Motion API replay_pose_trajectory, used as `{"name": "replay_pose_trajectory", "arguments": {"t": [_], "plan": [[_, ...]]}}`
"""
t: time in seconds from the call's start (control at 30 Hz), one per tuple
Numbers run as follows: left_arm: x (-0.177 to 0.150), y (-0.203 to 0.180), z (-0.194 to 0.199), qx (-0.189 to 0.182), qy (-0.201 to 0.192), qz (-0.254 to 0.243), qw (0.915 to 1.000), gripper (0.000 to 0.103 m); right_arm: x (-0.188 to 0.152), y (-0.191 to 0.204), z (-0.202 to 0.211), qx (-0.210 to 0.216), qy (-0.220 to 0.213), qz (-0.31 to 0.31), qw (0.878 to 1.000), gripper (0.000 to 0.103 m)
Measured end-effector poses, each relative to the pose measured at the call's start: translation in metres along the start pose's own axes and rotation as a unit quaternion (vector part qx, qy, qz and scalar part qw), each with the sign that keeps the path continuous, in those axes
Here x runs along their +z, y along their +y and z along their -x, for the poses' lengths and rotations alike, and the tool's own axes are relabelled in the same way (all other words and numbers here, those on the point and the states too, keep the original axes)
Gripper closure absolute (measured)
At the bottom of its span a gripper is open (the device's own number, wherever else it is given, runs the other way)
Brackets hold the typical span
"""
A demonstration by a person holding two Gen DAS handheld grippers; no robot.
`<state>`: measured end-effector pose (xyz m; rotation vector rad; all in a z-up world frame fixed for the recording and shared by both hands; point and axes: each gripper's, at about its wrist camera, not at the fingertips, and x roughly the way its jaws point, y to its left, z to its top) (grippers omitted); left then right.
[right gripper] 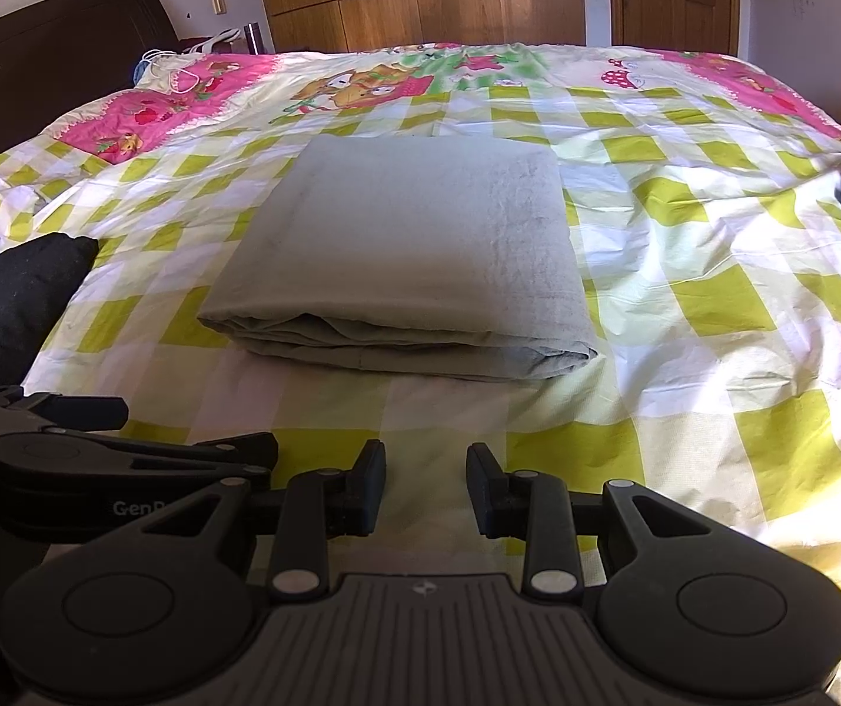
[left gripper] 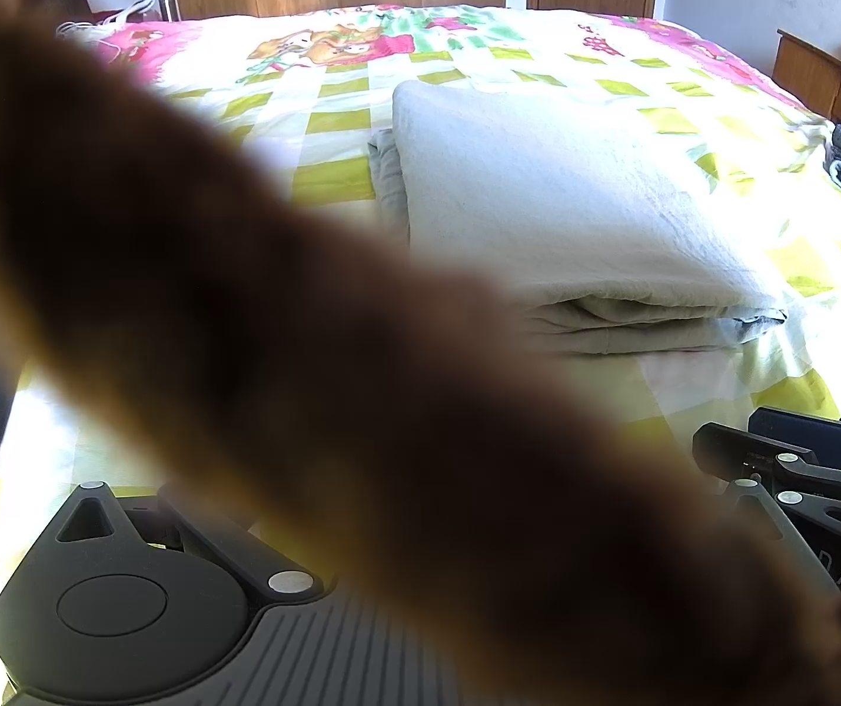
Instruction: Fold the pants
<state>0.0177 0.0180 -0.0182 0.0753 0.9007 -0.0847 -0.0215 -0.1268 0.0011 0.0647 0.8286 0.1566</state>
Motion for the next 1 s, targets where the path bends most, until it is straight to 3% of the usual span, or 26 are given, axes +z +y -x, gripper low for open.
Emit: {"name": "replay_pose_trajectory", "arguments": {"t": [1.0], "plan": [[-0.0001,-0.0013,-0.0027,0.010,0.000,0.005,0.9999,0.003,0.0003,0.0021,-0.0016,0.004,0.001,-0.002,1.000,0.059]]}}
